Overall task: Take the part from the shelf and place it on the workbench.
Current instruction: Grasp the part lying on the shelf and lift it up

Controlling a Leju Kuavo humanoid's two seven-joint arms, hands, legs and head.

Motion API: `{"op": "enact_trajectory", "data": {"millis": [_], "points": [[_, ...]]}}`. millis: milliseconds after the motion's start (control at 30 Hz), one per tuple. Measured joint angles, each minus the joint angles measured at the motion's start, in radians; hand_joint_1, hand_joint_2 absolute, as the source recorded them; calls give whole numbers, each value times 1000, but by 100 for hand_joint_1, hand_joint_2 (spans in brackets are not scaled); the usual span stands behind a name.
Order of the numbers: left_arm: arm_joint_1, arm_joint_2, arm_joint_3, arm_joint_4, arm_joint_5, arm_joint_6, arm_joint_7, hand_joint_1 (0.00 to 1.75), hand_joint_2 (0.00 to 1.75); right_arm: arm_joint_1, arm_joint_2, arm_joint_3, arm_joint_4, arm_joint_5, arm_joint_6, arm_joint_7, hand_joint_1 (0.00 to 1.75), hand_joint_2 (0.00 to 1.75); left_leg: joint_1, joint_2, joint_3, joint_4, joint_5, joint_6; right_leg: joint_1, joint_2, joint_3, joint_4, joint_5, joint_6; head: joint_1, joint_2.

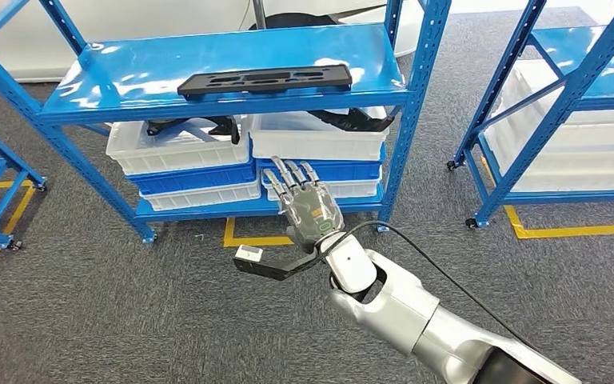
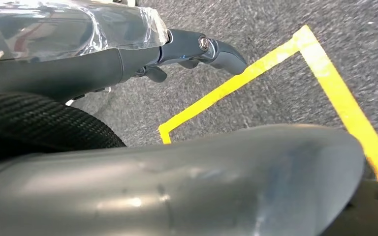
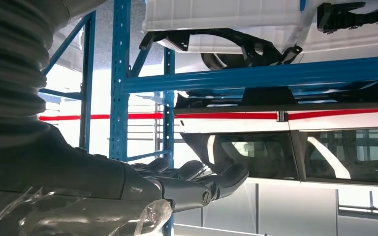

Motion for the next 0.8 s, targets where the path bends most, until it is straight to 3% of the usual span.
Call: {"op": "enact_trajectory", "data": {"millis": [33,100,167,267,333,400,467,500,533,600,667,800], "points": [[0,0,0,0,0,0,0,0,0,0,0,0,0,2,-1,0,0,175,-7,0,3,-40,31,11,5,1,12,0,-8,-2,0,0],[1,1,-1,2,1,1,0,0,0,-2,0,0,0,4,-2,0,0,175,-26,-2,37,-180,133,42,15,4,38,-1,-26,-4,1,0],[2,2,-2,5,0,2,0,0,0,-4,0,0,-1,4,-4,0,0,175,-40,-2,62,-269,187,57,20,8,50,-5,-42,-3,1,0],[5,0,-3,7,-1,2,0,0,0,-4,0,0,-8,6,-6,0,0,175,-39,-2,80,-289,187,63,20,10,60,8,-49,8,1,0],[5,0,-4,7,-2,2,0,0,0,-6,1,0,-10,6,-6,0,0,175,-32,-2,103,-295,180,74,21,8,44,63,-66,18,2,0],[3,-1,-4,7,-2,2,0,0,0,-6,0,0,-12,6,-5,0,0,175,-26,-2,118,-297,170,79,18,7,-24,180,-108,28,2,0],[4,-1,-5,7,-1,2,0,0,0,-2,0,0,-13,6,-5,0,0,175,-20,-4,131,-297,157,76,11,6,-101,274,-147,37,3,0],[5,-1,-6,7,-1,2,0,0,0,0,-1,0,-13,6,-5,0,0,175,-18,-6,139,-297,149,73,7,5,-122,279,-143,41,3,0],[6,-2,-6,7,-1,2,0,0,0,1,-1,0,-13,6,-4,0,0,175,-15,-7,150,-297,140,68,2,3,-123,245,-114,45,3,0],[6,-2,-7,7,-1,2,0,0,0,1,-1,0,-13,6,-4,0,0,175,-11,-9,173,-296,121,56,-6,0,-90,111,-11,53,3,0],[5,-2,-8,7,0,3,-1,0,0,1,-2,1,-14,6,-2,-1,0,175,-11,-10,185,-297,106,41,-8,-2,-64,14,47,49,3,0],[2,-2,-9,7,-1,4,-2,0,0,-1,-1,1,-15,6,0,-2,0,175,-8,-9,190,-277,93,17,-5,-2,-46,-3,48,14,2,0]]}}
